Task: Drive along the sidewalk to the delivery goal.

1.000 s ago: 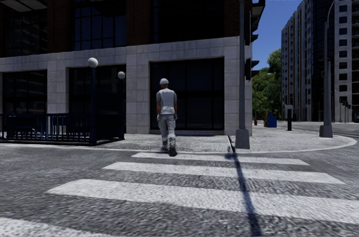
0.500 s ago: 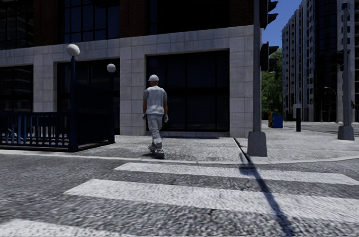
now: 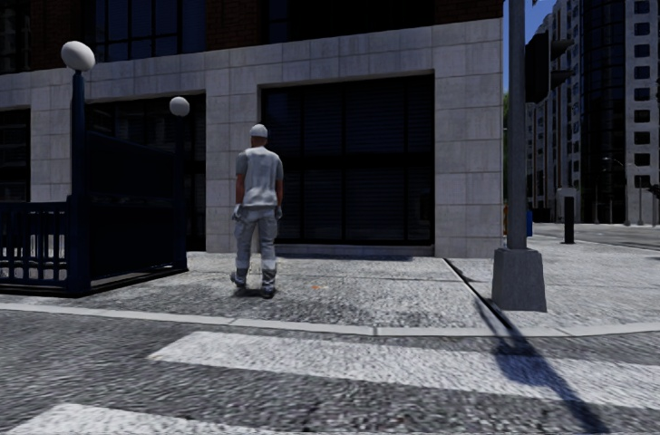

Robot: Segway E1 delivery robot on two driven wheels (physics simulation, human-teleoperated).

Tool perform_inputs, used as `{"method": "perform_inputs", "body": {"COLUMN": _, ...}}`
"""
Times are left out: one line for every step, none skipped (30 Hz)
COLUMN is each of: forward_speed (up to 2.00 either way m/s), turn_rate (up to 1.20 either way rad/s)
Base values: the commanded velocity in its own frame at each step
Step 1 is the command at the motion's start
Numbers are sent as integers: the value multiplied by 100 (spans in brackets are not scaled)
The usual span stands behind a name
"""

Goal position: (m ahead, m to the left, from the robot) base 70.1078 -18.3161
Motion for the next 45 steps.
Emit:
{"method": "perform_inputs", "body": {"forward_speed": 200, "turn_rate": 0}}
{"method": "perform_inputs", "body": {"forward_speed": 200, "turn_rate": 0}}
{"method": "perform_inputs", "body": {"forward_speed": 200, "turn_rate": -38}}
{"method": "perform_inputs", "body": {"forward_speed": 200, "turn_rate": -38}}
{"method": "perform_inputs", "body": {"forward_speed": 200, "turn_rate": -79}}
{"method": "perform_inputs", "body": {"forward_speed": 200, "turn_rate": -120}}
{"method": "perform_inputs", "body": {"forward_speed": 200, "turn_rate": -120}}
{"method": "perform_inputs", "body": {"forward_speed": 200, "turn_rate": -120}}
{"method": "perform_inputs", "body": {"forward_speed": 200, "turn_rate": -120}}
{"method": "perform_inputs", "body": {"forward_speed": 200, "turn_rate": -5}}
{"method": "perform_inputs", "body": {"forward_speed": 200, "turn_rate": -5}}
{"method": "perform_inputs", "body": {"forward_speed": 200, "turn_rate": -1}}
{"method": "perform_inputs", "body": {"forward_speed": 200, "turn_rate": 0}}
{"method": "perform_inputs", "body": {"forward_speed": 200, "turn_rate": 0}}
{"method": "perform_inputs", "body": {"forward_speed": 200, "turn_rate": 0}}
{"method": "perform_inputs", "body": {"forward_speed": 200, "turn_rate": 0}}
{"method": "perform_inputs", "body": {"forward_speed": 200, "turn_rate": 0}}
{"method": "perform_inputs", "body": {"forward_speed": 200, "turn_rate": 0}}
{"method": "perform_inputs", "body": {"forward_speed": 200, "turn_rate": 0}}
{"method": "perform_inputs", "body": {"forward_speed": 200, "turn_rate": -12}}
{"method": "perform_inputs", "body": {"forward_speed": 200, "turn_rate": -62}}
{"method": "perform_inputs", "body": {"forward_speed": 200, "turn_rate": -81}}
{"method": "perform_inputs", "body": {"forward_speed": 200, "turn_rate": -81}}
{"method": "perform_inputs", "body": {"forward_speed": 200, "turn_rate": -86}}
{"method": "perform_inputs", "body": {"forward_speed": 200, "turn_rate": -42}}
{"method": "perform_inputs", "body": {"forward_speed": 200, "turn_rate": -19}}
{"method": "perform_inputs", "body": {"forward_speed": 200, "turn_rate": -9}}
{"method": "perform_inputs", "body": {"forward_speed": 200, "turn_rate": -3}}
{"method": "perform_inputs", "body": {"forward_speed": 200, "turn_rate": -3}}
{"method": "perform_inputs", "body": {"forward_speed": 200, "turn_rate": 0}}
{"method": "perform_inputs", "body": {"forward_speed": 200, "turn_rate": 0}}
{"method": "perform_inputs", "body": {"forward_speed": 200, "turn_rate": 0}}
{"method": "perform_inputs", "body": {"forward_speed": 199, "turn_rate": 0}}
{"method": "perform_inputs", "body": {"forward_speed": 199, "turn_rate": 0}}
{"method": "perform_inputs", "body": {"forward_speed": 186, "turn_rate": 0}}
{"method": "perform_inputs", "body": {"forward_speed": 174, "turn_rate": 0}}
{"method": "perform_inputs", "body": {"forward_speed": 164, "turn_rate": 0}}
{"method": "perform_inputs", "body": {"forward_speed": 158, "turn_rate": 0}}
{"method": "perform_inputs", "body": {"forward_speed": 158, "turn_rate": 0}}
{"method": "perform_inputs", "body": {"forward_speed": 155, "turn_rate": 0}}
{"method": "perform_inputs", "body": {"forward_speed": 149, "turn_rate": 0}}
{"method": "perform_inputs", "body": {"forward_speed": 144, "turn_rate": 0}}
{"method": "perform_inputs", "body": {"forward_speed": 140, "turn_rate": 0}}
{"method": "perform_inputs", "body": {"forward_speed": 137, "turn_rate": 0}}
{"method": "perform_inputs", "body": {"forward_speed": 135, "turn_rate": 0}}
